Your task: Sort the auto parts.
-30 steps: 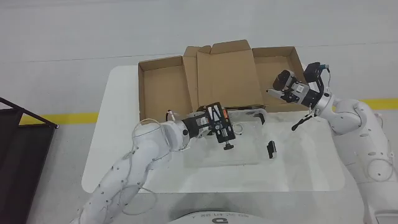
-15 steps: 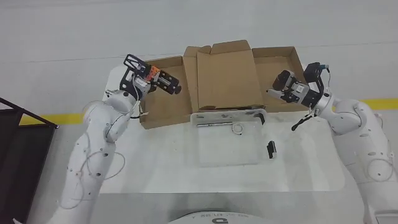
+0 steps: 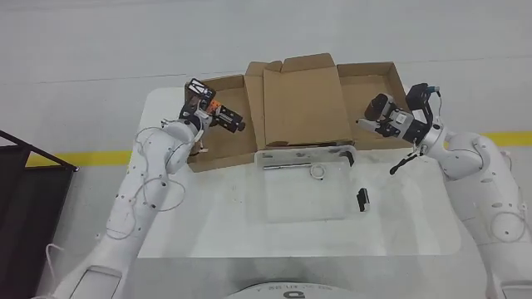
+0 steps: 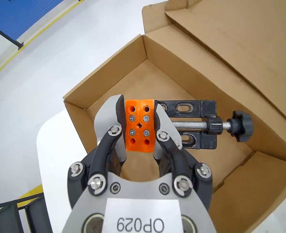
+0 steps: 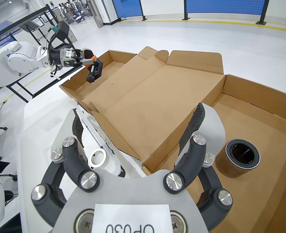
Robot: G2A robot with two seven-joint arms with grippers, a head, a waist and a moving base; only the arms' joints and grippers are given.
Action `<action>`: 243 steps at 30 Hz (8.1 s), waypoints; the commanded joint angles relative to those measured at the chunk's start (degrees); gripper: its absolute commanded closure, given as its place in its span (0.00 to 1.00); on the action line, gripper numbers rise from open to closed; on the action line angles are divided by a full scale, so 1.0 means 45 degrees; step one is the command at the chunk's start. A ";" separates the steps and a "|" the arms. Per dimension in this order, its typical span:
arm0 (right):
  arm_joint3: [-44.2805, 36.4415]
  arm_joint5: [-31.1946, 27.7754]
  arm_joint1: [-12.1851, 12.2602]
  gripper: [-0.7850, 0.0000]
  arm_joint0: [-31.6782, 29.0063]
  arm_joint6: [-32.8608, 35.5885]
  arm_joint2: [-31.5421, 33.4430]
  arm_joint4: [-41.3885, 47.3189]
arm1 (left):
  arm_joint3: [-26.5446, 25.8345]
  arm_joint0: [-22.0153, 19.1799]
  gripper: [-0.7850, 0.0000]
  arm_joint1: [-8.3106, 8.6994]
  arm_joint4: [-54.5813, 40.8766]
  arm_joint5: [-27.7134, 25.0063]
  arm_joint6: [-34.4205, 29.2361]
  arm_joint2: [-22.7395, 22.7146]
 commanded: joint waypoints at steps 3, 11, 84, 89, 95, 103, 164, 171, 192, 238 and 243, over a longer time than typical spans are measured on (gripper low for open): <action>0.0000 -0.0030 0.0000 0.00 0.0000 0.0000 0.0000 0.0000 | 0.0037 0.0016 0.00 -0.0008 0.0012 0.0130 -0.0215 -0.0002; 0.0000 -0.0030 0.0000 0.00 0.0000 0.0000 0.0000 0.0000 | 0.0037 0.0016 0.00 -0.0008 0.0012 0.0130 -0.0215 -0.0002; 0.0000 -0.0030 0.0000 0.00 0.0000 0.0000 0.0000 0.0000 | 0.0341 -0.1717 0.40 -0.1217 -0.1864 -0.4492 -0.1485 0.6893; 0.0000 -0.0030 0.0000 0.00 0.0000 0.0000 0.0000 0.0000 | 0.0551 -0.1945 0.41 -0.1300 -0.2880 -0.5533 -0.1599 0.6889; 0.0000 -0.0030 0.0000 0.00 0.0000 0.0000 0.0000 0.0000 | 0.0334 -0.2015 0.50 -0.1246 -0.2710 -0.5387 -0.1734 0.6688; 0.0000 -0.0030 0.0000 0.00 0.0000 0.0000 0.0000 0.0000 | 0.0631 -0.1982 0.54 -0.1257 -0.2556 -0.5528 -0.1738 0.6746; 0.0000 -0.0030 0.0000 0.00 0.0000 0.0000 0.0000 0.0000 | 0.1046 -0.2812 0.55 -0.1292 -0.0986 -0.8710 -0.0959 0.7964; 0.0000 -0.0030 0.0000 0.00 0.0000 0.0000 0.0000 0.0000 | 0.1167 -0.2919 1.00 -0.1356 -0.0979 -0.8665 -0.0902 0.8047; 0.0000 -0.0030 0.0000 0.00 0.0000 0.0000 0.0000 0.0000 | -0.0780 -0.2515 1.00 -0.0858 -0.0700 -0.8481 -0.0866 0.6919; 0.0000 -0.0030 0.0000 0.00 0.0000 0.0000 0.0000 0.0000 | 0.0717 -0.1011 1.00 0.0702 -0.4975 -0.6456 0.0302 0.0508; 0.0000 -0.0030 0.0000 0.00 0.0000 0.0000 0.0000 0.0000 | 0.1799 -0.1617 1.00 0.0563 -0.6009 -0.6148 -0.0398 0.0845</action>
